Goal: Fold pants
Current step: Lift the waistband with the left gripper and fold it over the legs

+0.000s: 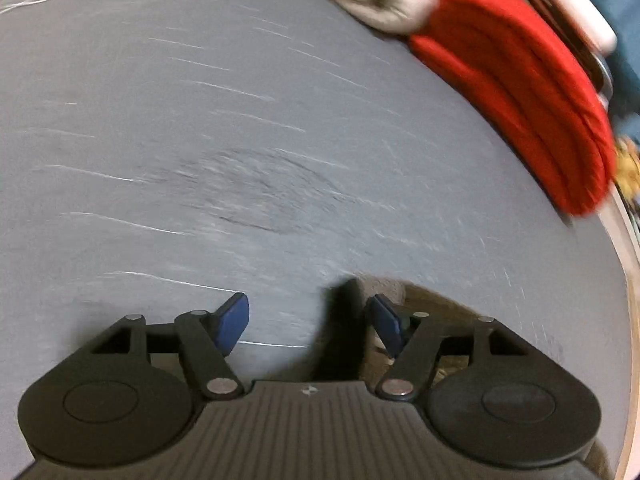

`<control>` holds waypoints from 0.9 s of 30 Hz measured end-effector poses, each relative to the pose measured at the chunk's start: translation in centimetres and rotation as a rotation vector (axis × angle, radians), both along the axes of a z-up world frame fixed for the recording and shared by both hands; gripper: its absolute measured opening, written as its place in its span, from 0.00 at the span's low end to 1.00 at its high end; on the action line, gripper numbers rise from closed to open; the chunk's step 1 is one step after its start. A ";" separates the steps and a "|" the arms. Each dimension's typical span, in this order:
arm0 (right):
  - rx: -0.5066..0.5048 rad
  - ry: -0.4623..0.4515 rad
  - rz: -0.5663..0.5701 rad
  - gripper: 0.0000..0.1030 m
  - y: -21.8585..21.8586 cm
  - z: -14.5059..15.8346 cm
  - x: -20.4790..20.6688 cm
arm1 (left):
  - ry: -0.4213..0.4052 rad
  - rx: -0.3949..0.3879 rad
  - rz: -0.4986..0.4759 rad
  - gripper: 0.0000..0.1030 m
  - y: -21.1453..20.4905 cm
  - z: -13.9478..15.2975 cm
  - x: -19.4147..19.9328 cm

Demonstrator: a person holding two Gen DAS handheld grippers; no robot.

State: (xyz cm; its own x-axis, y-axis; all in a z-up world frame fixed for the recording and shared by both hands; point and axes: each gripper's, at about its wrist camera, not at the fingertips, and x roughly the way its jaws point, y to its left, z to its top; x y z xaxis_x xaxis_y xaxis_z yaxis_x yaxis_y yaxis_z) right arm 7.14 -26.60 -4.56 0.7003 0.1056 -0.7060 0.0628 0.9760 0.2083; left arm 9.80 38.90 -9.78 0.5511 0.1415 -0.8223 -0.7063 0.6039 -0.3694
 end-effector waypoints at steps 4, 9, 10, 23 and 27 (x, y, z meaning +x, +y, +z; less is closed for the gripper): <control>0.025 -0.007 0.028 0.89 0.5 0.4 0.2 | -0.092 0.056 0.021 0.63 -0.5 4.4 -1.7; 0.031 -0.022 0.061 0.89 1.6 0.6 0.6 | -0.220 -0.041 -0.177 0.63 -5.6 4.8 1.1; 0.040 -0.019 0.062 0.89 1.7 0.6 0.7 | -0.220 -0.053 -0.198 0.63 -6.5 4.4 1.7; 0.124 -0.013 0.073 0.89 2.0 1.4 0.6 | -0.042 -0.229 0.121 0.72 -11.1 -1.3 10.8; 0.161 0.015 0.073 0.89 1.7 1.3 0.8 | 0.099 -0.100 0.265 0.80 -13.0 -1.0 15.0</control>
